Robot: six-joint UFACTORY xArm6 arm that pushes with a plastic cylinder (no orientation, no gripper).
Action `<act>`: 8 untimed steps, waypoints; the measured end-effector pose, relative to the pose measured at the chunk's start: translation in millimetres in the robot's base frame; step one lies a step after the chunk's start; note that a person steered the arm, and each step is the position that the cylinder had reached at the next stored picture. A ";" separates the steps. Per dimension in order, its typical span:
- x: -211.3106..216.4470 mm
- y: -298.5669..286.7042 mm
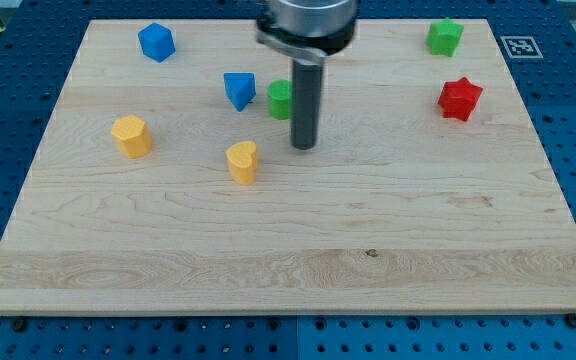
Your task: Push the green circle closer to the blue triangle
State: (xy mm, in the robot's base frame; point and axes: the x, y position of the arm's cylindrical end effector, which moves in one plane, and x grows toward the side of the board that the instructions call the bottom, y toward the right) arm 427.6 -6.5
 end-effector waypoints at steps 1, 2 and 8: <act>-9.3 -30.1; -42.4 -32.3; -72.2 50.8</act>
State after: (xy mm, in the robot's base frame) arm 355.4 44.3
